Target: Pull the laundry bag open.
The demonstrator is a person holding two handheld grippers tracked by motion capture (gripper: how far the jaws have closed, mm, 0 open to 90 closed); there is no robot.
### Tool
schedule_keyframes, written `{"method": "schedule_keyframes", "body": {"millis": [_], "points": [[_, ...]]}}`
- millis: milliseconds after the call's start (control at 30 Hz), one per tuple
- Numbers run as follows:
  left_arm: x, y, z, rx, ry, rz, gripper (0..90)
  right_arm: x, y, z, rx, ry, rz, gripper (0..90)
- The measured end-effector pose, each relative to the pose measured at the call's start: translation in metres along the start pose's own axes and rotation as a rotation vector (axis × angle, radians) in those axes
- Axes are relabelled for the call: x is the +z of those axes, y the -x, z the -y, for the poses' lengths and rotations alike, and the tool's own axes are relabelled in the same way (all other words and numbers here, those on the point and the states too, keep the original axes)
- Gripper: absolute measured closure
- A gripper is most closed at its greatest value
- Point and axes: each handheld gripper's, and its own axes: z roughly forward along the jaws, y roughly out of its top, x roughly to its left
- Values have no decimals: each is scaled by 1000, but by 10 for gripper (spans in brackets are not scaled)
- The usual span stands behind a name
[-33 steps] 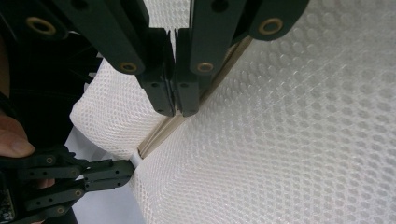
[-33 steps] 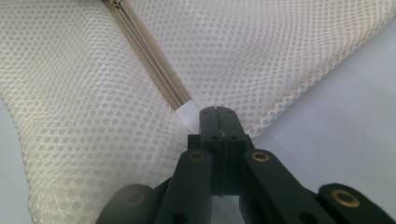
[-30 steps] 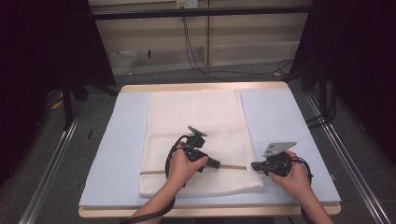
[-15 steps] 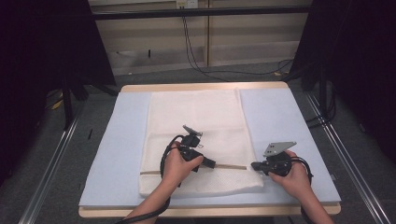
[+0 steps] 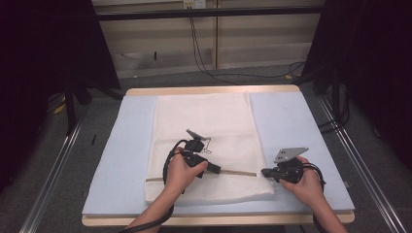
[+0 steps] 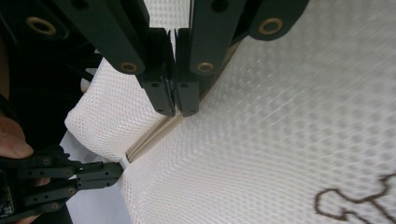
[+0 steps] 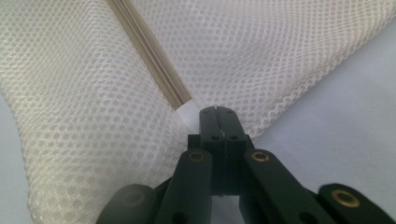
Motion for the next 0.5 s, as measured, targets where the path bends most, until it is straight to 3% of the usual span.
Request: {"method": "schedule_keyframes", "body": {"millis": [67,200,500], "points": [[-4,-2,2,-24,19,10,875,0,0,0,0,-2,-5,900],[-8,-6,5,-36,26,28,875,0,1,0,-1,1,-6,900],[-7,-10,8,-30,16,36,875,0,1,0,7,5,-11,900]]}}
